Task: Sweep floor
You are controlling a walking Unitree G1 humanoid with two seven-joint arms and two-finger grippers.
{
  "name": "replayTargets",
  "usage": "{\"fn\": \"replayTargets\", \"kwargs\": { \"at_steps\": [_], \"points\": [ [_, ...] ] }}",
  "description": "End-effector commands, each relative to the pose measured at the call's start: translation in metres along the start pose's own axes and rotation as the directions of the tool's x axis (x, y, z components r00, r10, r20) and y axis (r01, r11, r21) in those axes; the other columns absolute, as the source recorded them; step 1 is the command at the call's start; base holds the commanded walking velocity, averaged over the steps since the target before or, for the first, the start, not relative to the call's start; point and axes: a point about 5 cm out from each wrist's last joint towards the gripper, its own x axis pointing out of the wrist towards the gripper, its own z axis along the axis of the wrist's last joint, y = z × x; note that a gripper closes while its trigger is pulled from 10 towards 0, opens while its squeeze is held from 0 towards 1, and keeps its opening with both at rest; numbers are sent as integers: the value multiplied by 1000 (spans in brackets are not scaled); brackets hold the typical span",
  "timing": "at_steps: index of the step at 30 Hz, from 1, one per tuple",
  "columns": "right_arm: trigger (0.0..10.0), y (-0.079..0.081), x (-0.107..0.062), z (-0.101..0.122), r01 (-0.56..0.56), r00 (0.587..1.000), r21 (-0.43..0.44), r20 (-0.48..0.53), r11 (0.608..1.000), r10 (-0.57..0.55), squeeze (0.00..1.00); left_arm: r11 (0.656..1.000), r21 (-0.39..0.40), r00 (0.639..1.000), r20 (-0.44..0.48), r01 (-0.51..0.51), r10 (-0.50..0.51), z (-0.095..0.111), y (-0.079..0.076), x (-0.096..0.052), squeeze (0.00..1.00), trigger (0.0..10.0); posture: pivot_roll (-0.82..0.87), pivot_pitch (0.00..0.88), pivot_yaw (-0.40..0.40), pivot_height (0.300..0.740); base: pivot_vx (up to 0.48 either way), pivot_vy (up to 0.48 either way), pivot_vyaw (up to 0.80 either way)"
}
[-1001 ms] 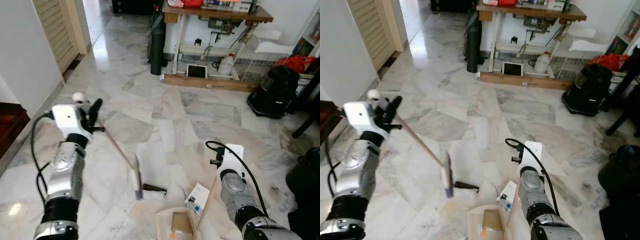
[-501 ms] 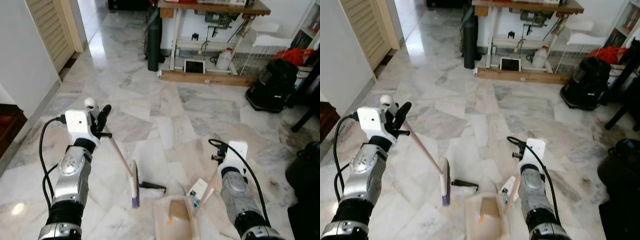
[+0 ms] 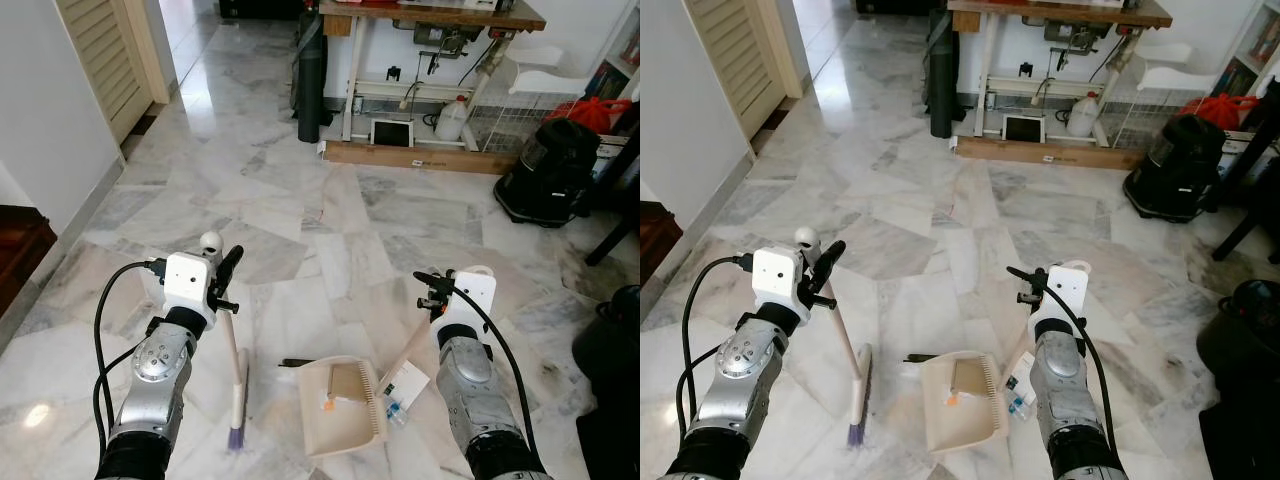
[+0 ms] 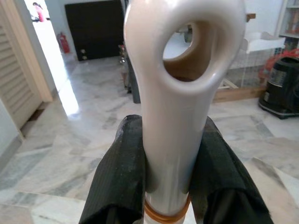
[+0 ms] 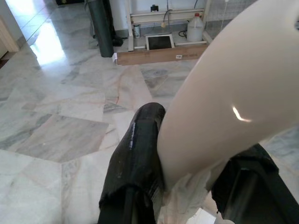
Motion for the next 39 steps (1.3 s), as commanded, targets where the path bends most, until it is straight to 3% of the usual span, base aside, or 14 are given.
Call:
{"fn": "replayTargets", "kwargs": {
  "at_steps": [1,8,16,18,24,33,39],
  "points": [
    [10000,-1,7,29,7,991,21,135,1000,-10,0,1000,25,998,54,-9,8,7,-2,3,0,10000,30,0,-67,740,0,0,0],
    [10000,-6,8,41,38,984,11,173,999,-40,0,999,28,998,55,-33,32,5,-1,7,0,10000,30,0,-69,740,0,0,0],
    [10000,-2,4,39,78,979,36,184,996,-83,0,999,43,999,36,-21,20,5,4,14,0,10000,4,0,10,740,0,0,0],
    [10000,-1,5,41,82,976,9,202,997,-82,0,998,60,999,37,-7,5,6,4,19,0,10000,-2,0,37,740,0,0,0],
    [10000,-1,4,45,90,972,12,216,996,-91,0,998,63,999,49,0,-3,9,3,26,0,10000,1,0,49,740,0,0,0],
    [10000,-8,1,48,116,965,-28,239,993,-106,0,1000,29,998,57,10,-12,8,-9,33,0,10000,-77,0,40,740,0,0,0],
    [10000,-19,-4,48,143,957,-21,259,989,-133,0,999,5,997,54,49,-49,6,-26,37,0,10000,-117,0,51,740,0,0,0]
  ]
}}
